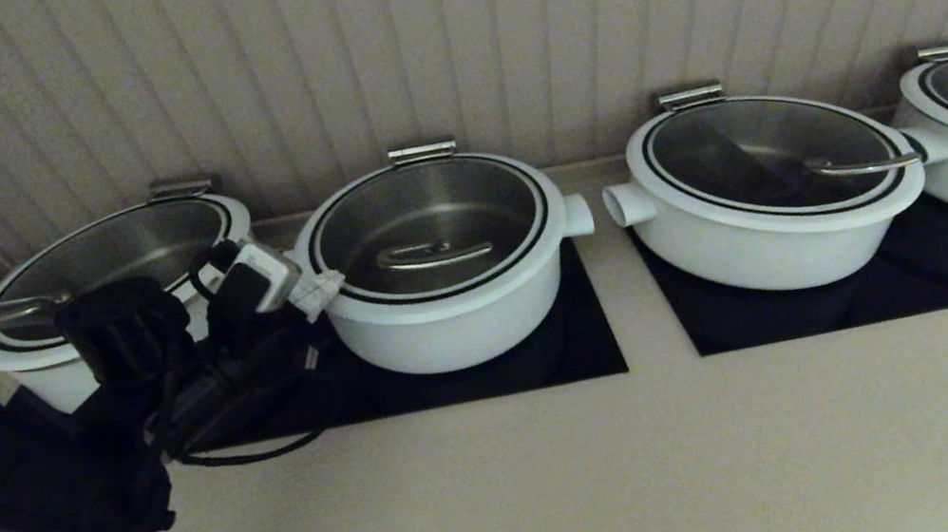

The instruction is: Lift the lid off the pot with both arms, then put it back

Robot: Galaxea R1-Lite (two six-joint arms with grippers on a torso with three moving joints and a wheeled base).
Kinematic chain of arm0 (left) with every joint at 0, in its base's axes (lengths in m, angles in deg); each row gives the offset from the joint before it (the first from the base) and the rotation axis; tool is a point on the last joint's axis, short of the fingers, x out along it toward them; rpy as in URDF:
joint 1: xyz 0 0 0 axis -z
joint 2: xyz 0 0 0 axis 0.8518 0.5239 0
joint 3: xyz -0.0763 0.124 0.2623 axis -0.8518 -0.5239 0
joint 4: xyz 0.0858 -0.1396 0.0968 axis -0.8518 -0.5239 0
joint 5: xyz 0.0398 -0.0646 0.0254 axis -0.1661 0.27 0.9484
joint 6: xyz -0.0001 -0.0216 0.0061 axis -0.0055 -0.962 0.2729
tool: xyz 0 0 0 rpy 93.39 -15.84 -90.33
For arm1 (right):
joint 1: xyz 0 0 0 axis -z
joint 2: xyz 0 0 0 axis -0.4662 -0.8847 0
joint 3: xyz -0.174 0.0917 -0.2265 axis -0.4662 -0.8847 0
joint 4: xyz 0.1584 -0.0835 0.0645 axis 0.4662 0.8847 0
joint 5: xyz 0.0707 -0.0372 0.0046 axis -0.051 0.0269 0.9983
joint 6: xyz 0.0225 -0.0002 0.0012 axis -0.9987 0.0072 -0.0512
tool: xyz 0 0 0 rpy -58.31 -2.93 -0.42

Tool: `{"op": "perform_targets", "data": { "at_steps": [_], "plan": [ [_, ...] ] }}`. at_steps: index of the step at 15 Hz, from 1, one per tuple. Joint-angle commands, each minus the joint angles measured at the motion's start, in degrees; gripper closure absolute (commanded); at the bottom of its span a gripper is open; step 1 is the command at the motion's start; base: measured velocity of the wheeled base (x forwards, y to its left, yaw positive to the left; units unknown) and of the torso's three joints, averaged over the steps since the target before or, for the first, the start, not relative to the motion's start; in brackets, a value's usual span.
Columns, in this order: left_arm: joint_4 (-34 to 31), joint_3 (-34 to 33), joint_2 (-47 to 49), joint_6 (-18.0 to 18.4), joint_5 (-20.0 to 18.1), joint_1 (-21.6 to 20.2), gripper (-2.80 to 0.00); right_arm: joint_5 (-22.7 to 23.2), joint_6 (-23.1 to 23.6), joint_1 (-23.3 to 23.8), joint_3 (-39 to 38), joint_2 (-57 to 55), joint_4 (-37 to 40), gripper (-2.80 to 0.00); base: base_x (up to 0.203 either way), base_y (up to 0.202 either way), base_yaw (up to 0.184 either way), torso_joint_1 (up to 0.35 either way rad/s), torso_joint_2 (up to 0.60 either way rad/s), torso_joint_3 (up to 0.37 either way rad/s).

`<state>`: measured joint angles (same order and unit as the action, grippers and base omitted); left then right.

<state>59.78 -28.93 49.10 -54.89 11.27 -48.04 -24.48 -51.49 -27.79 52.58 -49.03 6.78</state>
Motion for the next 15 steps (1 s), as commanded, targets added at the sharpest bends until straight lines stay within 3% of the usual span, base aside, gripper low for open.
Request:
{"op": "perform_targets", "data": {
  "at_steps": [1,8,15],
  "plan": [
    [0.57,-0.13,-1.85,0.15,-0.03,-0.74,0.00,0.04,0.05,0.00,0.00,-0.09,-0.01,0.00,0.000,0.000,0.000,0.000,0.00,0.000],
    [0.53,-4.17,-7.10,0.15,-0.03,-4.23,0.00,0.04,0.05,0.00,0.00,-0.09,-0.01,0.00,0.000,0.000,0.000,0.000,0.00,0.000],
    [0.55,-9.04,-16.24,0.35,1.54,-10.55,0.00,0.04,0.05,0.00,0.00,-0.09,-0.01,0.00,0.000,0.000,0.000,0.000,0.00,0.000]
  ]
}}
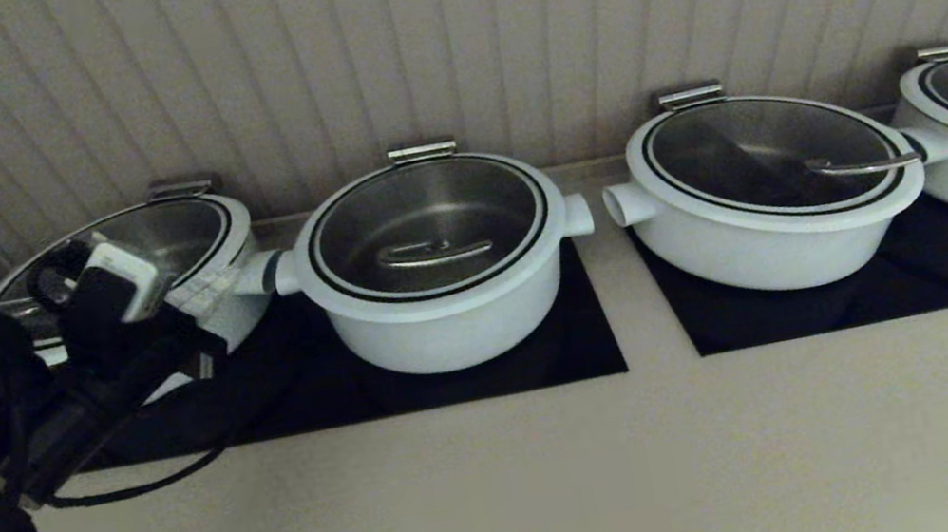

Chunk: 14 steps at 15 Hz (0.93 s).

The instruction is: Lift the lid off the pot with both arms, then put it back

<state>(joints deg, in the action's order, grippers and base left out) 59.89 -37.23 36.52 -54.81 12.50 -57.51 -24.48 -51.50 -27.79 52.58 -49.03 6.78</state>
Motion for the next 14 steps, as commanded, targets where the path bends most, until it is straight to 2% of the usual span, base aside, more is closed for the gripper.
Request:
{"op": "perform_targets", "data": {
  "at_steps": [1,4,6,8,11,14],
  "plan": [
    [0.45,-1.54,-5.70,0.40,1.38,-1.56,0.00,0.04,0.07,0.00,0.00,-0.09,-0.01,0.00,0.000,0.000,0.000,0.000,0.00,0.000],
    [0.28,-7.42,-13.24,-0.30,9.50,-2.58,0.00,0.04,0.07,0.00,0.00,-0.09,-0.01,0.00,0.000,0.000,0.000,0.000,0.00,0.000],
    [0.03,-13.87,-18.27,-3.20,13.37,-4.48,0.00,0.04,0.07,0.00,0.00,-0.09,-0.01,0.00,0.000,0.000,0.000,0.000,0.00,0.000],
    [0.02,-21.32,-22.96,-6.53,14.99,-6.33,0.00,0.04,0.07,0.00,0.00,-0.09,-0.01,0.00,0.000,0.000,0.000,0.000,0.00,0.000],
    [-0.55,-30.60,-30.53,-8.45,15.50,-7.03,0.00,0.04,0.07,0.00,0.00,-0.09,-0.01,0.00,0.000,0.000,0.000,0.000,0.00,0.000],
    [-9.11,-30.94,-39.25,-10.80,15.60,-7.12,0.00,0.04,0.07,0.00,0.00,-0.09,-0.01,0.00,0.000,0.000,0.000,0.000,0.00,0.000]
  ]
}}
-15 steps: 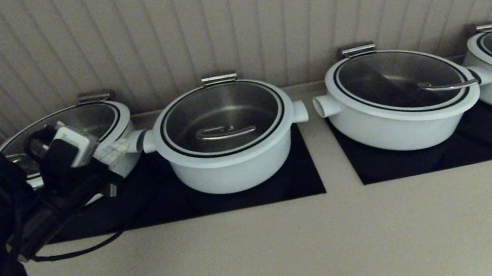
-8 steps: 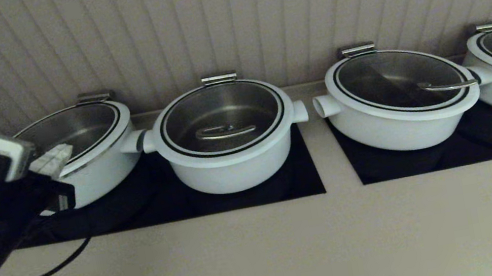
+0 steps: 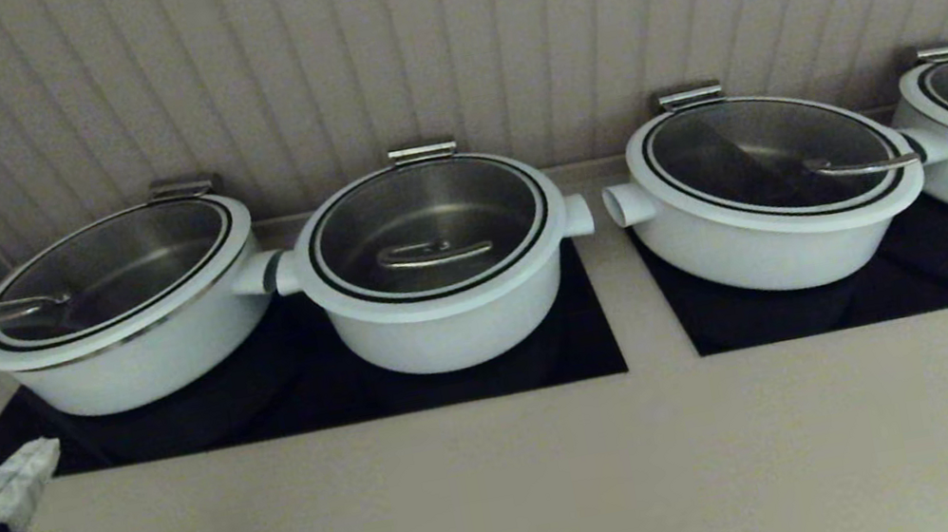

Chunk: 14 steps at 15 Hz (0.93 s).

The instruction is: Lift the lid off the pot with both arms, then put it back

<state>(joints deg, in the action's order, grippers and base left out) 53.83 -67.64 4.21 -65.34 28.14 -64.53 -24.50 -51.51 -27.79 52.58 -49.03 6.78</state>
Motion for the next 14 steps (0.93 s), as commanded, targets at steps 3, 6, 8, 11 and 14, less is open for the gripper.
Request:
{"op": "perform_targets", "data": {
  "at_steps": [3,6,8,11,14],
  "plan": [
    [-19.54,-0.53,-22.76,-2.34,-0.03,0.20,0.00,0.06,0.07,0.00,0.00,-0.09,-0.01,0.00,0.000,0.000,0.000,0.000,0.00,0.000],
    [-40.62,-0.53,-40.43,-6.48,-0.13,0.98,0.00,0.06,0.07,0.00,0.00,-0.09,-0.01,0.00,0.000,0.000,0.000,0.000,0.00,0.000],
    [-51.87,-0.53,-51.11,-8.99,-0.15,2.70,0.00,0.06,0.07,0.00,0.00,-0.09,-0.01,0.00,0.000,0.000,0.000,0.000,0.00,0.000],
    [-63.80,-0.17,-64.23,-11.42,-0.12,5.09,0.00,0.06,0.07,0.00,0.00,-0.09,-0.01,0.00,0.000,0.000,0.000,0.000,0.00,0.000],
    [-66.96,-0.01,-65.10,-13.25,-0.02,5.94,0.00,0.06,0.07,0.00,0.00,-0.09,-0.01,0.00,0.000,0.000,0.000,0.000,0.00,0.000]
  ]
}}
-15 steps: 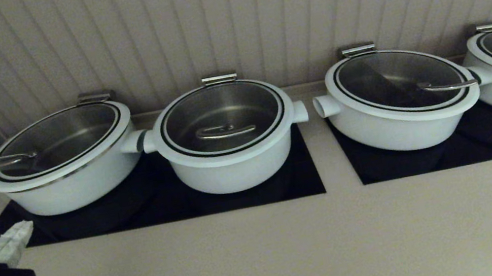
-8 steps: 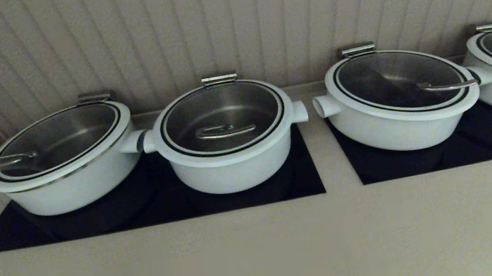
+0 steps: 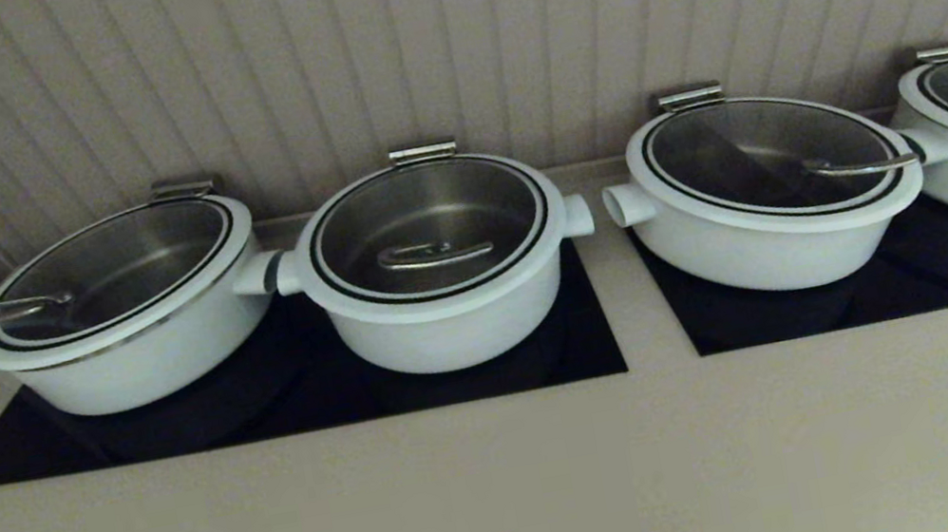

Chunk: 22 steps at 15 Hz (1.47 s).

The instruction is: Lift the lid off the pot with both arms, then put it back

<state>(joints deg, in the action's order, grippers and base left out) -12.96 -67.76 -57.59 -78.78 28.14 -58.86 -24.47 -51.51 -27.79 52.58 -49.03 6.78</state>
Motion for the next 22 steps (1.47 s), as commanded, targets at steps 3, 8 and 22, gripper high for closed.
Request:
{"op": "perform_targets", "data": {
  "at_steps": [3,8,22],
  "plan": [
    [-0.17,0.02,-3.29,0.84,-0.02,0.28,0.00,0.04,0.07,0.00,0.00,-0.09,-0.01,0.00,0.000,0.000,0.000,0.000,0.00,0.000],
    [-0.17,0.02,-3.29,0.54,-0.02,0.28,0.00,0.04,0.07,0.00,0.00,-0.09,-0.01,0.00,0.000,0.000,0.000,0.000,0.00,0.000],
    [-0.17,0.02,-3.29,-1.89,0.42,0.28,0.00,0.04,0.28,0.00,0.00,-0.09,-0.01,0.00,0.000,0.000,0.000,0.000,0.00,0.000]
  ]
}}
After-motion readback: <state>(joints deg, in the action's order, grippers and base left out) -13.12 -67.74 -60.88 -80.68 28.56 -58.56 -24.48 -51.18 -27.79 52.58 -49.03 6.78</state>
